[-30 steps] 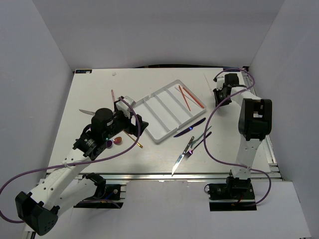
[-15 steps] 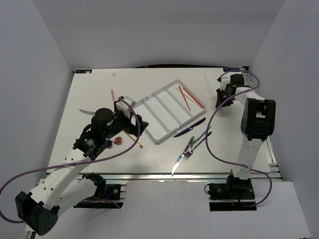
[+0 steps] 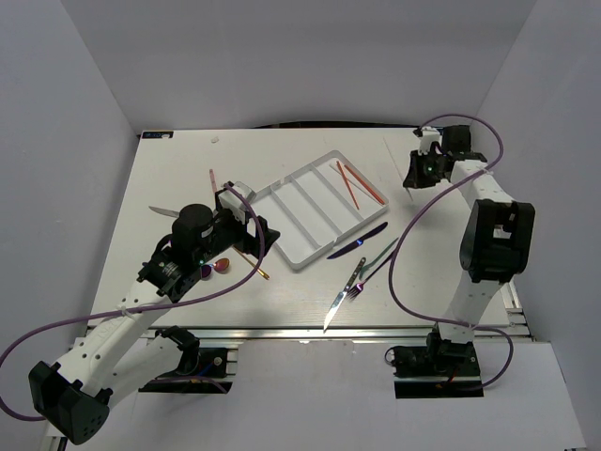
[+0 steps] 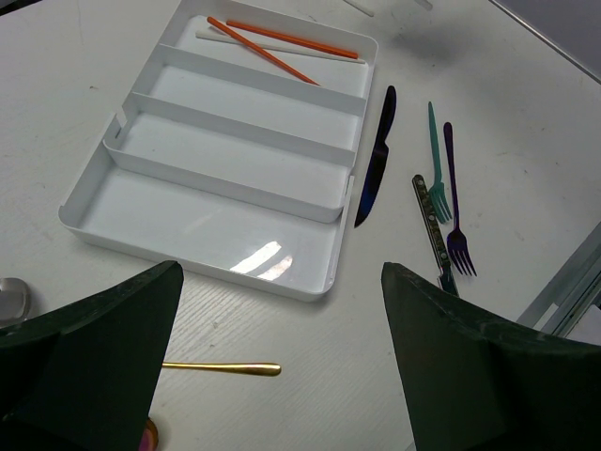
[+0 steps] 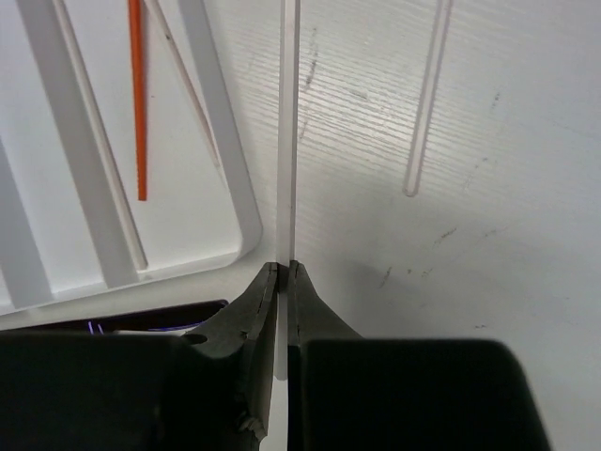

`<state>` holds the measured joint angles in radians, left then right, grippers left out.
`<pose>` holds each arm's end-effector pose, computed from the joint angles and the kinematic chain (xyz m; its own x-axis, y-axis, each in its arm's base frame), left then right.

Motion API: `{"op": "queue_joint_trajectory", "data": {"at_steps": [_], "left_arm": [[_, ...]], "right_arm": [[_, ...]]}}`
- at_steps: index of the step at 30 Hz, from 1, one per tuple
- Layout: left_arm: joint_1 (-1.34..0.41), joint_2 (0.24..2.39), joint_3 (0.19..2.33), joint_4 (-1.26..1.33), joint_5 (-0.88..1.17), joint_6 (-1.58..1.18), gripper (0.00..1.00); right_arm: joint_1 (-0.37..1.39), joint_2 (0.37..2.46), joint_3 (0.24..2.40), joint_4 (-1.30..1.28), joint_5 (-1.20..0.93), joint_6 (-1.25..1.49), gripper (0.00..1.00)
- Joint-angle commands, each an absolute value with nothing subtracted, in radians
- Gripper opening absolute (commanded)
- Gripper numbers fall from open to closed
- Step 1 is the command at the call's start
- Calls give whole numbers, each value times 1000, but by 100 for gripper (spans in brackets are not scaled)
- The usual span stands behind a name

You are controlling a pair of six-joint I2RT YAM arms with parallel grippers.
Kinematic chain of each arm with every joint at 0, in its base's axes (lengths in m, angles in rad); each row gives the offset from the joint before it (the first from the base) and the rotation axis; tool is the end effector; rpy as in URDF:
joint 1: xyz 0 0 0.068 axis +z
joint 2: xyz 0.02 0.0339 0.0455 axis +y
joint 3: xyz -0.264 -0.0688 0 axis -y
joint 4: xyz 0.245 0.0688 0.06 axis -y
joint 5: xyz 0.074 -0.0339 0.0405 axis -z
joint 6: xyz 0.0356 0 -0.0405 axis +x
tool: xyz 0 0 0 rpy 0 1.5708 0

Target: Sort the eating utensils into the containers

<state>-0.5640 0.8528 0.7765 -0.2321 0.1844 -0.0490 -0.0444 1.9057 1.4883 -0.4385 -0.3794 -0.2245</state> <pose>0.1647 -0.1119 0.3204 -0.2892 0.1260 -0.9489 0.6598 0.7445 -0.1023 0.4254 -0.0057 0.2375 -0.6907 -0.1763 -0.7013 -0.3642 0.9227 0.1267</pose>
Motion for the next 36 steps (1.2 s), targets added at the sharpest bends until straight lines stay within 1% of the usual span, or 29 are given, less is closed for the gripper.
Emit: {"op": "queue_joint_trajectory", "data": {"at_steps": [1,7,17,18,19,20,21,22,26,27,28,33,36], "left_arm": [[-561,838,781,-219,195,-51,98],[-561,839,779,-219,190,-49,98],[-563,839,778,-219,187,-46,98],[-561,839,778,-219,187,-46,98],[-563,839,778,-219,189,-45,98],[-563,841,779,-219,189,-44,98],[-561,841,779,-219,190,-46,98],[-563,841,779,-221,190,-48,98],[-561,839,779,-221,193,-46,98],[-563,841,779,-221,192,-46,98],[-561,839,779,-219,192,-48,98],[-561,839,779,-221,192,-46,98],[-561,838,779,-219,190,-46,98]], "right_arm": [[-9,1885,1486,-428,-445,-212,0],[106,1914,1505,-428,-436,-218,0],[201,2043,1609,-489,-335,-247,1],[202,2048,1609,-488,-325,-250,4],[207,2054,1608,-488,-319,-259,12],[207,2054,1602,-485,-313,-262,16],[209,2051,1598,-482,-311,-264,22],[207,2048,1597,-482,-310,-267,24],[207,2019,1597,-474,-311,-282,29],[206,2005,1598,-468,-310,-285,32],[207,1997,1601,-466,-305,-287,33],[193,1973,1647,-454,-270,-288,34],[180,1993,1681,-448,-198,-291,34]]}}
